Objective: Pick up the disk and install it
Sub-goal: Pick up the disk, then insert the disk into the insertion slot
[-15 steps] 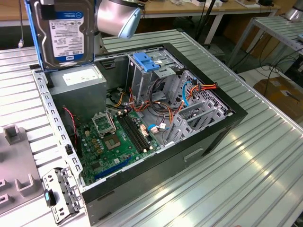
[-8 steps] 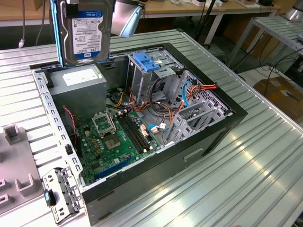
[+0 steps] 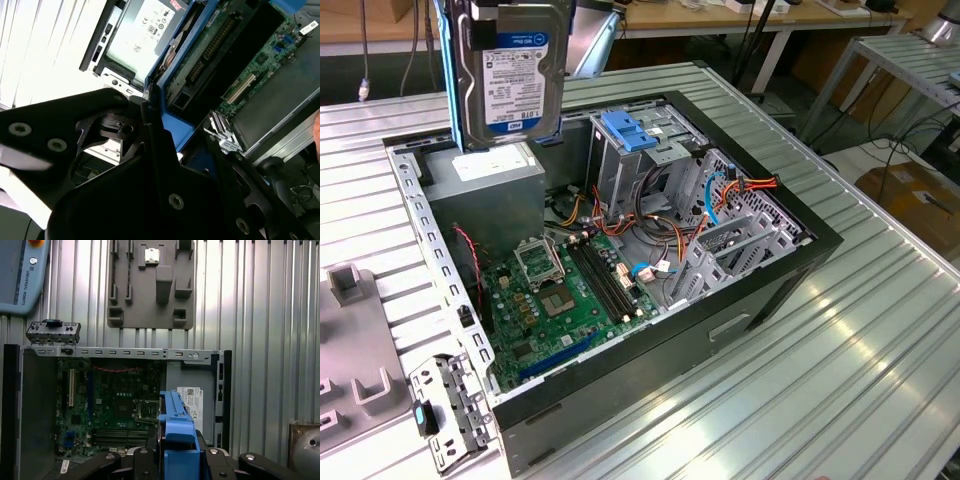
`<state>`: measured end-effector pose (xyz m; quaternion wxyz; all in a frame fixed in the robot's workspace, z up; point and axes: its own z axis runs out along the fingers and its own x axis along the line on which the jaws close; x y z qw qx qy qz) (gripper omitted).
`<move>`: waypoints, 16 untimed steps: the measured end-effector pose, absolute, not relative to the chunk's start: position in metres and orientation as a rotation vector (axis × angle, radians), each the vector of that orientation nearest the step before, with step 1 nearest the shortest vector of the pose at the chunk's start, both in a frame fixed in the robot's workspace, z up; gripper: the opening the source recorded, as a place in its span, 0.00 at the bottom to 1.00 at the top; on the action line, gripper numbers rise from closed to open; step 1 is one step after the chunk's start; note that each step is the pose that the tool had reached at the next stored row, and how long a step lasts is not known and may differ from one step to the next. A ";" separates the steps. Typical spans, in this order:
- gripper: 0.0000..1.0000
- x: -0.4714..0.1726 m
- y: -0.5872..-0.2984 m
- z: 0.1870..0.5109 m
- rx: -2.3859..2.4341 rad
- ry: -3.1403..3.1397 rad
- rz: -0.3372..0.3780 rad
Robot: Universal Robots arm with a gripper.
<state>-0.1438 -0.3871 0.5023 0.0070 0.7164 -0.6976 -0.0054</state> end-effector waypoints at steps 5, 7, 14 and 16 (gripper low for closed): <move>0.37 -0.144 -0.393 0.499 2.259 -2.200 0.025; 0.37 -0.144 -0.396 0.497 2.260 -2.204 0.030; 0.37 -0.139 -0.399 0.494 2.246 -2.218 0.031; 0.37 -0.139 -0.399 0.494 2.246 -2.218 0.031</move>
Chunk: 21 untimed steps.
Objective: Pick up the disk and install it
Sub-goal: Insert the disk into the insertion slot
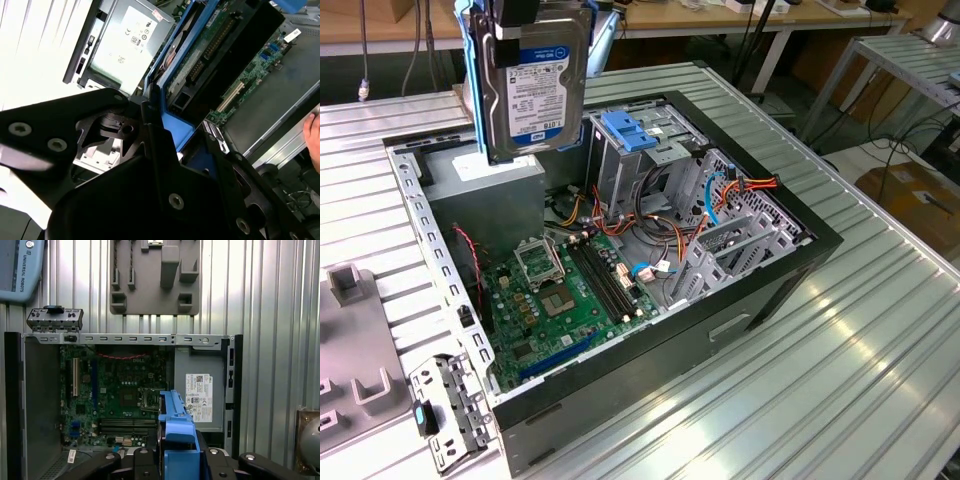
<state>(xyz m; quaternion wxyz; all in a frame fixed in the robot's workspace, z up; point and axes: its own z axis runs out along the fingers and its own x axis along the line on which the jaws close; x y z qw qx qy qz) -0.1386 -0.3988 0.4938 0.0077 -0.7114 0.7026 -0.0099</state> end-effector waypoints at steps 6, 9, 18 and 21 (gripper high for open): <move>0.37 -0.138 -0.399 0.494 -2.224 2.197 -0.031; 0.37 -0.138 -0.399 0.494 -2.224 2.197 -0.031; 0.37 -0.125 -0.441 0.494 -2.232 2.204 -0.048; 0.37 -0.123 -0.445 0.494 -2.232 2.204 -0.048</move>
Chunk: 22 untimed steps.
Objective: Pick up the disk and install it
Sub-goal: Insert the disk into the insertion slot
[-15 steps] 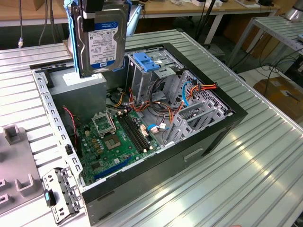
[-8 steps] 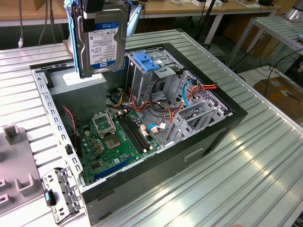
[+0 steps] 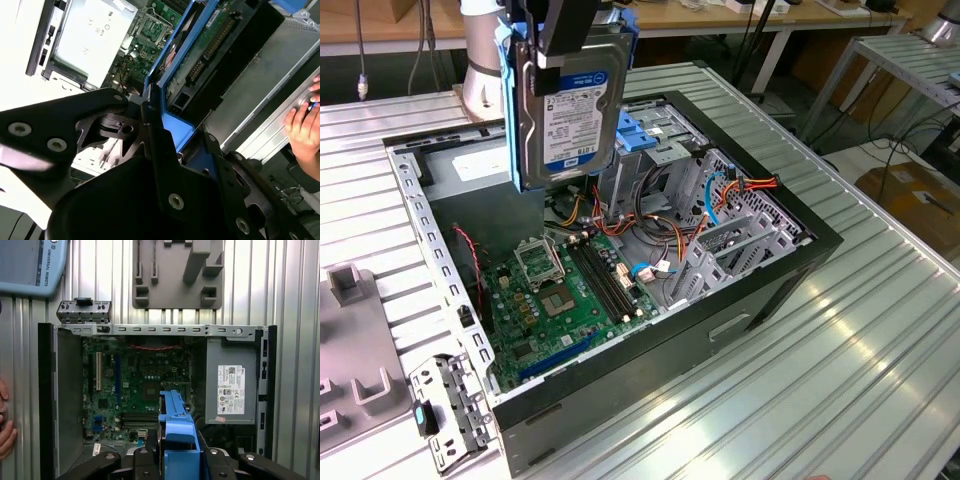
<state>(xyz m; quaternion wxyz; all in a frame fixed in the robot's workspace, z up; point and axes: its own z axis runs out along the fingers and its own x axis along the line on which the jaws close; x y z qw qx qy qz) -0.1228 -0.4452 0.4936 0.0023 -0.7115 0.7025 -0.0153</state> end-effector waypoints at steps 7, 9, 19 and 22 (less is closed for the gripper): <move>0.37 -0.106 -0.452 0.494 -2.232 2.204 -0.048; 0.37 -0.103 -0.453 0.494 -2.232 2.204 -0.048; 0.37 -0.098 -0.480 0.494 -2.232 2.204 -0.047; 0.37 -0.096 -0.489 0.494 -2.232 2.204 -0.047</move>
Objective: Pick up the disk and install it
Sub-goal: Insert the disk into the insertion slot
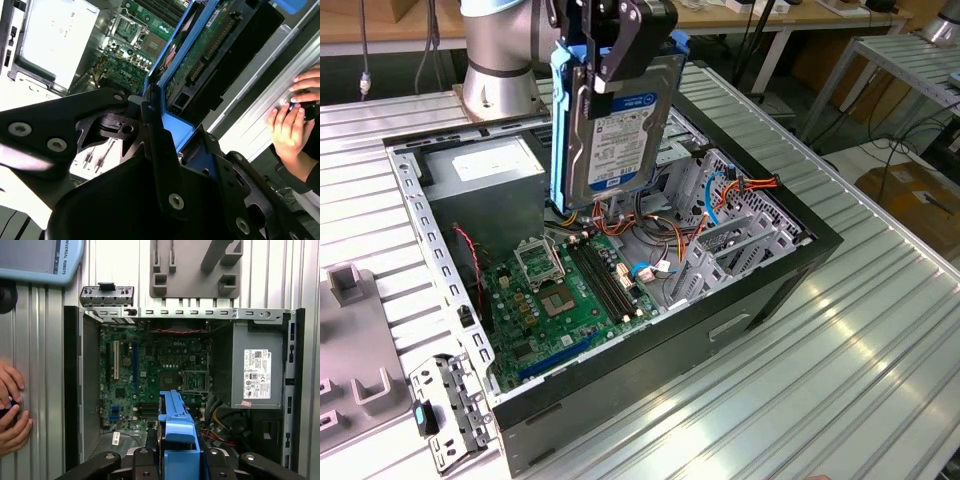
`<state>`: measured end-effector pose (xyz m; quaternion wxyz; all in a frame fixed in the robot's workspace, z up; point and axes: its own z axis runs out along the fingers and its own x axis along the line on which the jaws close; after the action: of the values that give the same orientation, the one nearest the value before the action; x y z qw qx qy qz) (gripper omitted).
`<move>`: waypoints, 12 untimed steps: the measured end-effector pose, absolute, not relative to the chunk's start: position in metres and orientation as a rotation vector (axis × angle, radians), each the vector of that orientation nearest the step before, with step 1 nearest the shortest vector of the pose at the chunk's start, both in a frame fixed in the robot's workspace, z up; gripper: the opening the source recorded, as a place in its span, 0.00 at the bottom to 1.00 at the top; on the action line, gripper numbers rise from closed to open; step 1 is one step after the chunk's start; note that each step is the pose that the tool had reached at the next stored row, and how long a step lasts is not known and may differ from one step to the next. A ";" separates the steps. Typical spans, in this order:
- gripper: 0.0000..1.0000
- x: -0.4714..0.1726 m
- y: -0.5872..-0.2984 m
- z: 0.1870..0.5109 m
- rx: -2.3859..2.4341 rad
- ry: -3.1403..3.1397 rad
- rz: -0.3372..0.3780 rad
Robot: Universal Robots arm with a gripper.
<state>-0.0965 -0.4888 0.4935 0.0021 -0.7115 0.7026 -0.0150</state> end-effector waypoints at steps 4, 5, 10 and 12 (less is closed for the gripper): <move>0.37 -0.086 -0.500 0.493 -2.233 2.205 -0.046; 0.37 -0.079 -0.502 0.493 -2.233 2.205 -0.045; 0.37 -0.058 -0.504 0.493 -2.234 2.206 -0.043; 0.37 -0.050 -0.504 0.493 -2.235 2.206 -0.042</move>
<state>-0.0502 -0.5044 0.4930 0.0005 -0.7115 0.7025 -0.0134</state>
